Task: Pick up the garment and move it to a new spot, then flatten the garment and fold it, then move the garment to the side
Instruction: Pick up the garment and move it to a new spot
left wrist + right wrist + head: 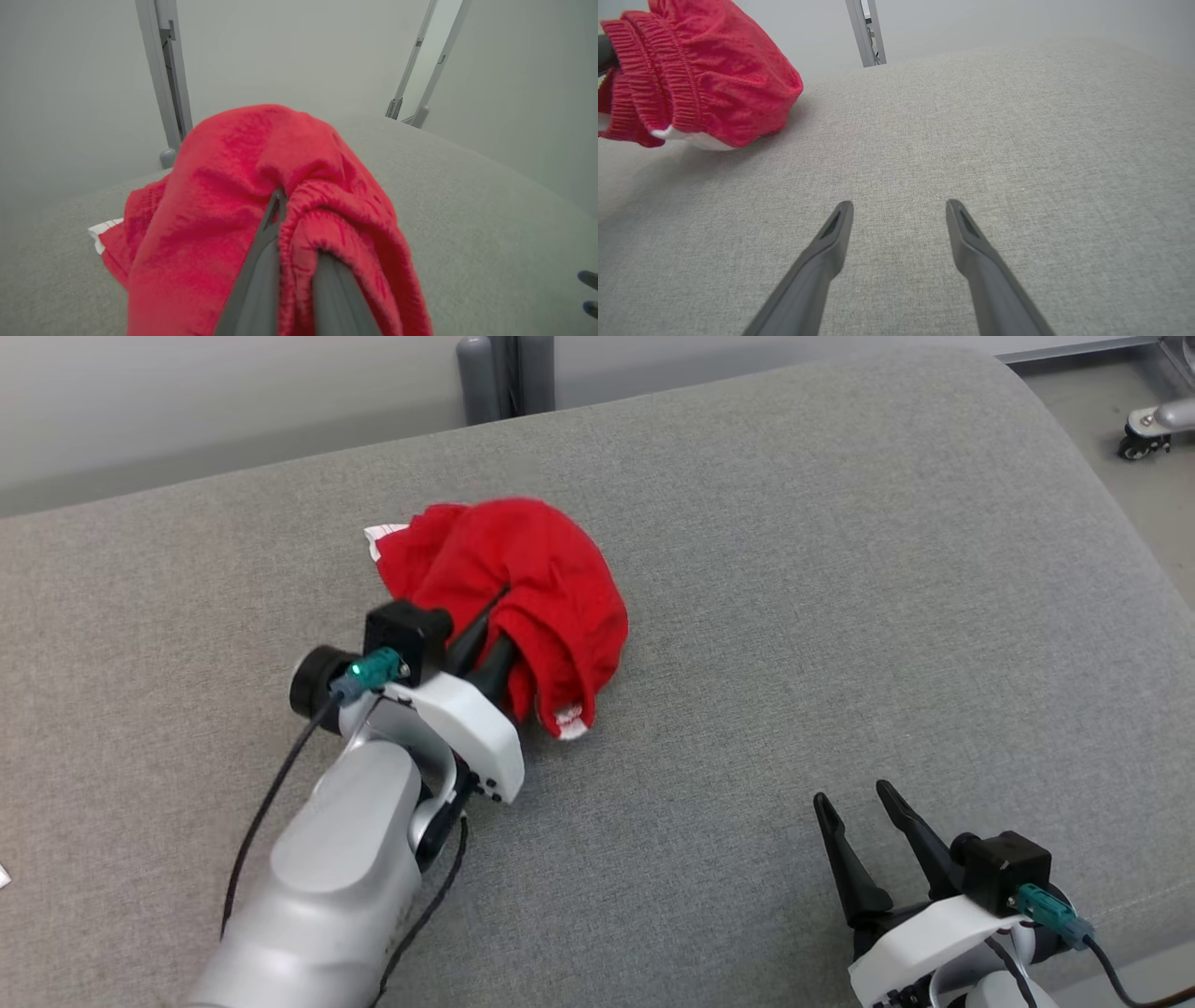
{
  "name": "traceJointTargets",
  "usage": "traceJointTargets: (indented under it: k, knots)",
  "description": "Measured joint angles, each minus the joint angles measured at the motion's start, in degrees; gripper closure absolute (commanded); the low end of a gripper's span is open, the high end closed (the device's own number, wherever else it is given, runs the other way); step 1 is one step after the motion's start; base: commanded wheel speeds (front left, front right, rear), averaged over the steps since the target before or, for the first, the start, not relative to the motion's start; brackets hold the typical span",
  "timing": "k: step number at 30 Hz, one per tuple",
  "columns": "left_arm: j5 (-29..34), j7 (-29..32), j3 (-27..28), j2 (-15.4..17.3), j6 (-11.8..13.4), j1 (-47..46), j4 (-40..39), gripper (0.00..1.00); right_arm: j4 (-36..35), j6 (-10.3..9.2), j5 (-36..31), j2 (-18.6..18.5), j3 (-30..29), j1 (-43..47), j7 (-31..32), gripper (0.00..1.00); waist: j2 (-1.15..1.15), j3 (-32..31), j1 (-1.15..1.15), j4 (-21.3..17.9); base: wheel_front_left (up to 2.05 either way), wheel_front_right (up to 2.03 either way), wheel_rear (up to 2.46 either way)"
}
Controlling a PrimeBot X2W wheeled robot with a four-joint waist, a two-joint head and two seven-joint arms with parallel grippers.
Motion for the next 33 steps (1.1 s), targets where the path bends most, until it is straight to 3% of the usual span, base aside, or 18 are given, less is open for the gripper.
traceJointTargets:
  k: [9, 10, 11, 12, 22, 33]
  knots:
    - [3.2, 0.0, 1.2, -0.1, 3.1, 8.8, -3.5, 1.0, -0.9, 0.0, 0.0, 0.4, 0.0, -0.1, 0.0, 0.0, 0.0, -0.4, 0.0, 0.4, 0.0, 0.0, 0.0]
    - [3.6, 0.0, 1.8, 0.0, 3.4, 9.6, -3.9, 0.66, -1.1, 0.01, 0.0, 0.5, 0.0, -0.1, 0.0, 0.0, 0.0, -0.6, 0.0, 0.6, 0.0, 0.0, 0.0]
    - [3.9, 0.0, 2.6, 0.0, 3.8, 10.4, -4.5, 0.04, -1.3, 0.01, 0.0, 0.5, -0.1, -0.1, 0.0, 0.0, 0.0, -0.9, 0.0, 0.8, 0.0, 0.0, 0.0]
    - [4.2, 0.0, 3.6, -0.1, 4.4, 11.3, -5.3, 0.0, -1.7, 0.0, 0.0, 0.5, -0.3, -0.1, 0.0, 0.0, 0.0, -1.2, 0.0, 1.0, 0.0, 0.0, 0.0]
    - [9.2, -0.1, 14.0, 1.4, 6.6, 23.2, -14.6, 0.0, -4.5, 0.01, -1.4, 0.5, -3.0, 2.4, 0.0, 0.0, 0.0, -5.7, 0.0, 3.9, 0.0, 0.0, 0.0]
    - [14.2, -0.1, 23.2, 2.0, 6.9, 33.7, -20.9, 0.0, -5.5, 0.01, -3.8, 0.6, -5.8, 5.7, 0.0, 0.0, 0.0, -10.3, 0.0, 7.9, 0.0, 0.0, 0.0]
